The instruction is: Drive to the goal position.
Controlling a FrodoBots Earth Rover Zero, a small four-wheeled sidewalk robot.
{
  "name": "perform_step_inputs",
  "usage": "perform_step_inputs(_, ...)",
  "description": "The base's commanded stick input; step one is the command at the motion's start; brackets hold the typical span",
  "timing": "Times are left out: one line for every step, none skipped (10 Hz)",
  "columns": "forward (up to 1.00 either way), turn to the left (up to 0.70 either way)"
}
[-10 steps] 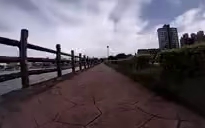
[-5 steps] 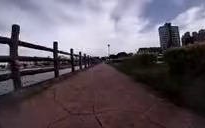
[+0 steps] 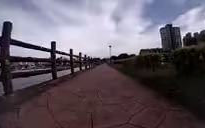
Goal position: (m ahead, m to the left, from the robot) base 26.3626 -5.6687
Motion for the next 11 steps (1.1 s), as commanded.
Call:
perform_step_inputs(0.70, 0.11)
perform_step_inputs(0.70, 0.11)
perform_step_inputs(0.70, 0.11)
perform_step_inputs(0.70, 0.11)
perform_step_inputs(0.70, 0.11)
perform_step_inputs(0.70, 0.11)
perform_step_inputs(0.70, 0.11)
perform_step_inputs(0.70, 0.11)
perform_step_inputs(0.70, 0.11)
perform_step_inputs(0.70, 0.11)
perform_step_inputs(0.70, 0.11)
